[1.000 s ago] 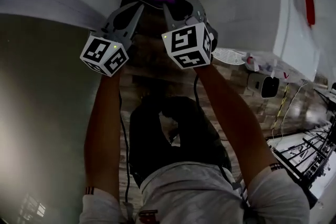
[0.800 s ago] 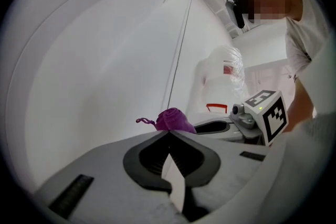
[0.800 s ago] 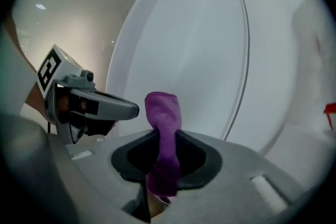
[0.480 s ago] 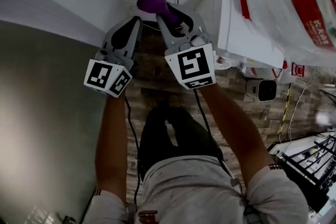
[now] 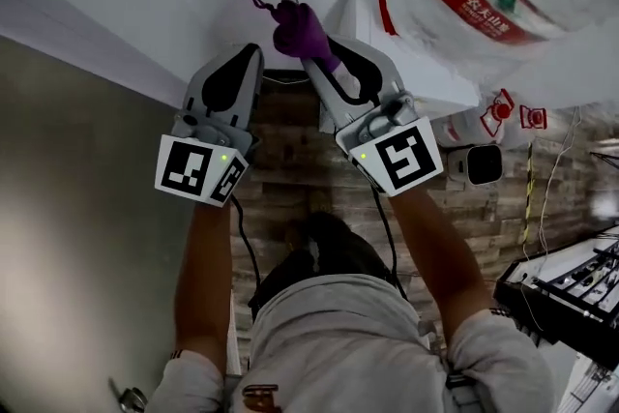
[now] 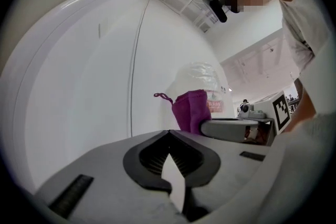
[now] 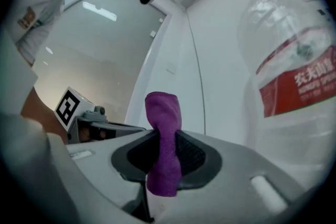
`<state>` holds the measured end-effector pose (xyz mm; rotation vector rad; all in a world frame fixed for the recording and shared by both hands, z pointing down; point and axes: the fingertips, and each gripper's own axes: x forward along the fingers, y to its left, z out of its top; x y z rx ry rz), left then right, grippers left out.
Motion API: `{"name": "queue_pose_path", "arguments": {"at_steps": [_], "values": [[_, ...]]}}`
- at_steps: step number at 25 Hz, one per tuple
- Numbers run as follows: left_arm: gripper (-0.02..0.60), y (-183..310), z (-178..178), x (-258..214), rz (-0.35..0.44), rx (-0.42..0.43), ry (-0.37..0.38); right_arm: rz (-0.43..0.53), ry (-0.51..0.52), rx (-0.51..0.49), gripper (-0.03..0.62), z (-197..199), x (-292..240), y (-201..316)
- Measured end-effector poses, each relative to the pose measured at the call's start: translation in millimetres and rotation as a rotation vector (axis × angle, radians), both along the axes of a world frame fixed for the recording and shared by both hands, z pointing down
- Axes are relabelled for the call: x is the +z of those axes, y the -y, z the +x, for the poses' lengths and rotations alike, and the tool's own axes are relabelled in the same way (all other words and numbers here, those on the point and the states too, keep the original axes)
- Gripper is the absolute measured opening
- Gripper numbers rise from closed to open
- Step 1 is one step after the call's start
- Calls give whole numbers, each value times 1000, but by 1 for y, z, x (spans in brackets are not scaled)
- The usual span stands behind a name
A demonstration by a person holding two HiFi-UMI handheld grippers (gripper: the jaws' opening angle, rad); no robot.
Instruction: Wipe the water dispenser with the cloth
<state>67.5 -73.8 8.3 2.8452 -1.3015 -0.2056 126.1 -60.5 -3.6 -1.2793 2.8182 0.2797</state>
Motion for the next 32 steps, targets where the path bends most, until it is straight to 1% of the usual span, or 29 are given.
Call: {"name": "queue_pose_path", "arguments": {"at_steps": [3, 6, 9, 11, 14, 20, 27, 32], "values": [[-2, -23, 15, -25, 29, 45, -11, 6, 94, 16, 92, 28, -19, -25], [-2, -43, 35, -47, 58, 123, -19, -9, 212, 59, 92, 53, -37, -45], [-2, -66, 48, -63, 73, 198, -23, -7, 272, 94, 92, 64, -52, -71], [-2, -80, 50, -73, 80, 238, -29, 6, 276, 106, 92, 62, -62, -88], [-2, -98, 53, -84, 77, 280, -41, 29, 254, 114, 92, 59, -74, -113], [-2, -128, 84, -93, 67, 331, -45, 45, 238, 108, 92, 78, -83, -146], [-2, -151, 115, -93, 77, 306, -45, 38, 219, 87, 91, 102, -84, -175], [-2, -178, 128, -95, 84, 293, -28, 35, 220, 87, 89, 114, -84, -196]]}}
